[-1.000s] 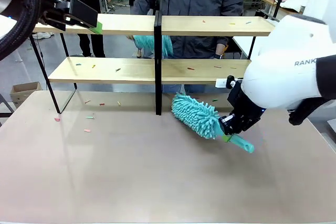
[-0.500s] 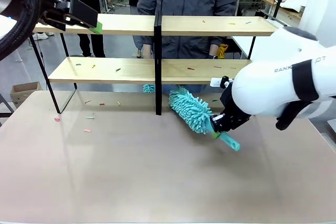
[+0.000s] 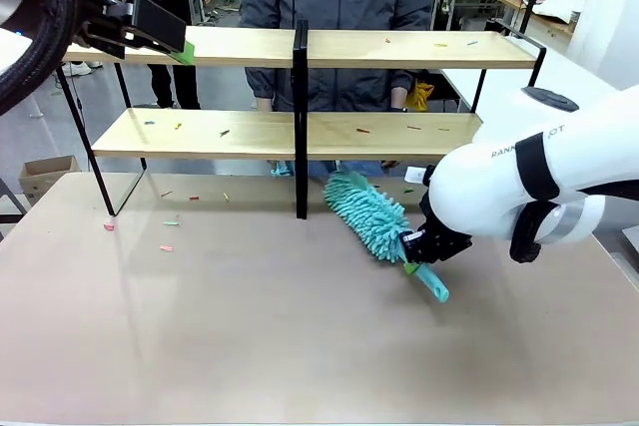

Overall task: Clean the shelves.
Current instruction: Clean a randomly selected level of the Shelf with the Duster.

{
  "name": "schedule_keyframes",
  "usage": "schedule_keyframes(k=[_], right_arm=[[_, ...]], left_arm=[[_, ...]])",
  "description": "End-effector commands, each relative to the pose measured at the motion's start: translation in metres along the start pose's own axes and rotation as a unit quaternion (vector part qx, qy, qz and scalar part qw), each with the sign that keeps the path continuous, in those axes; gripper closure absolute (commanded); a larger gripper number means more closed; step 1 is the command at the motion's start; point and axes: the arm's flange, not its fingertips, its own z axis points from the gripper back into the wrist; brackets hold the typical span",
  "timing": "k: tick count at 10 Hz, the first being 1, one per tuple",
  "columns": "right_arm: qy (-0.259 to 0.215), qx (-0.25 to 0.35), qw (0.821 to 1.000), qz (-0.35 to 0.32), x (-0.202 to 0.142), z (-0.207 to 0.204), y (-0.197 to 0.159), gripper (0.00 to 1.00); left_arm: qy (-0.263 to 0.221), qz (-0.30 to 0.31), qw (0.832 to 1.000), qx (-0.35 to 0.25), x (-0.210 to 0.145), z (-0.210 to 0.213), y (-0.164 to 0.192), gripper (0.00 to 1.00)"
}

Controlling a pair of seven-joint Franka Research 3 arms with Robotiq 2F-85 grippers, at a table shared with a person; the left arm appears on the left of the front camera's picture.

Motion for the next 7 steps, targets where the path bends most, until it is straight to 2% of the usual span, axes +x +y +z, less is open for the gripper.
schedule_keyframes(k=[1,2,4,5,7], right_arm=[[-0.026,-0.019,0.997,-0.075,-0.022,-0.002,-0.017,0.88],[-0.021,-0.026,0.994,-0.104,-0.02,-0.003,-0.026,0.88],[-0.015,-0.043,0.975,-0.217,-0.02,0.003,-0.053,0.88],[-0.027,-0.061,0.954,-0.292,-0.021,0.008,-0.064,0.88],[-0.099,-0.119,0.937,-0.313,-0.027,0.022,-0.07,0.88]], left_arm=[[-0.001,-0.005,1.0,0.003,0.001,0.002,0.001,0.0],[-0.001,-0.005,1.0,0.003,0.001,0.002,0.001,0.0],[-0.001,-0.005,1.0,0.003,0.001,0.002,0.001,0.0],[-0.001,-0.005,1.0,0.003,0.001,0.002,0.001,0.0],[-0.001,-0.005,1.0,0.003,0.001,0.002,0.001,0.0]])
